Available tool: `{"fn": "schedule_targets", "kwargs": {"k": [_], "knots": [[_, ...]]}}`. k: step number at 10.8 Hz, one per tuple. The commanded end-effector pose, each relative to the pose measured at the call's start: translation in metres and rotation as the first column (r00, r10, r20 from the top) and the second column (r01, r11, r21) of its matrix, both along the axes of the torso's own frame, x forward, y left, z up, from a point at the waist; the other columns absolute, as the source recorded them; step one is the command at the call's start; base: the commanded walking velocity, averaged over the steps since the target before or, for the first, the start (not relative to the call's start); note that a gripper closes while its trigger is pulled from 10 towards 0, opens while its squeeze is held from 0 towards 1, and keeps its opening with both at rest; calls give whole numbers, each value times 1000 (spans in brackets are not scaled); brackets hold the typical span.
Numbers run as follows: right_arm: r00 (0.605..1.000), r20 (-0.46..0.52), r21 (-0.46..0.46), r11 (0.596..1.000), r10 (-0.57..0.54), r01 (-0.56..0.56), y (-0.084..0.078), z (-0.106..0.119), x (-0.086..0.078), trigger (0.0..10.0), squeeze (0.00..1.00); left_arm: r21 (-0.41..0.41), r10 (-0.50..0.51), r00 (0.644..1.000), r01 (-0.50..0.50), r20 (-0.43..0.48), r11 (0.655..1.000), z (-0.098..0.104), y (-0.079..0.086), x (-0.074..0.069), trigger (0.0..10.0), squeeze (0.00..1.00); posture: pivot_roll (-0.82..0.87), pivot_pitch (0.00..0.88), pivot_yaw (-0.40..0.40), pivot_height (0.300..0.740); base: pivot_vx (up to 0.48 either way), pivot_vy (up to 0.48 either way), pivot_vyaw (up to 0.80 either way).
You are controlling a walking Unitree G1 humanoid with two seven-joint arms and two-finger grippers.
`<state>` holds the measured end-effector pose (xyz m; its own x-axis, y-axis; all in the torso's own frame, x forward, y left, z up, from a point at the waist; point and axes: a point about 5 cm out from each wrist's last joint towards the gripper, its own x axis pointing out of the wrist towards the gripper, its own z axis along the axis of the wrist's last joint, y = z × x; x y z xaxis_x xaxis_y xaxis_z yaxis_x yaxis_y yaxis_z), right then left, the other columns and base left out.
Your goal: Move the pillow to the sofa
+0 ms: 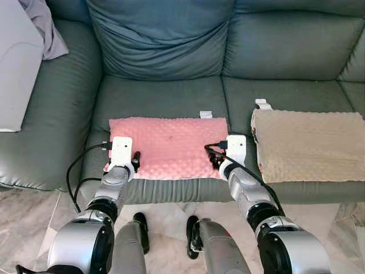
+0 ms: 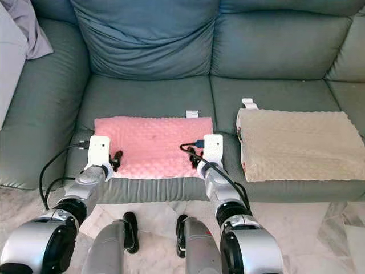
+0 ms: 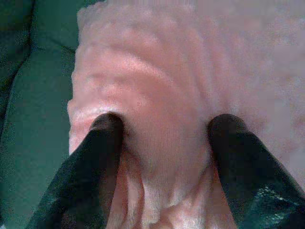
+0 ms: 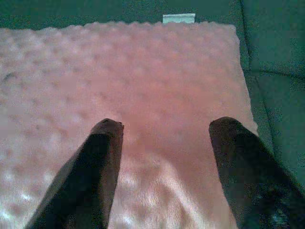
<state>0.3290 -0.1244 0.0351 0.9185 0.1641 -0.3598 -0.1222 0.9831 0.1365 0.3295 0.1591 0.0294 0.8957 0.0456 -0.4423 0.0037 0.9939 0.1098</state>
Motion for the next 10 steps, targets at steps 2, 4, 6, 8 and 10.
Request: {"fn": "schedule_targets", "kwargs": {"k": [2,4,6,8,10], "knots": [[1000,-13,5,1000,4,-4,0,-6,-5,10000,1000,2,-5,1000,5,-21,1000,-4,-4,-2,10000,1000,-44,319,-57,740,0,0,0],[998,58,6,1000,26,-26,6,8,4,10000,1000,99,20,1000,-18,-23,995,5,-1,5,10000,1000,-41,297,-57,740,0,0,0],[996,81,9,999,40,-41,12,12,5,10000,1000,169,32,997,-20,-68,985,2,1,4,10000,1000,-38,265,-58,740,0,0,0],[994,84,25,997,70,-72,19,10,1,10000,1000,205,-18,996,35,-84,978,2,-2,4,10000,1000,-35,224,-52,740,0,0,0],[992,96,43,996,78,-83,19,8,-8,10000,1000,222,-19,997,36,-77,974,2,8,2,10000,1000,-26,171,-41,740,0,0,0]]}}
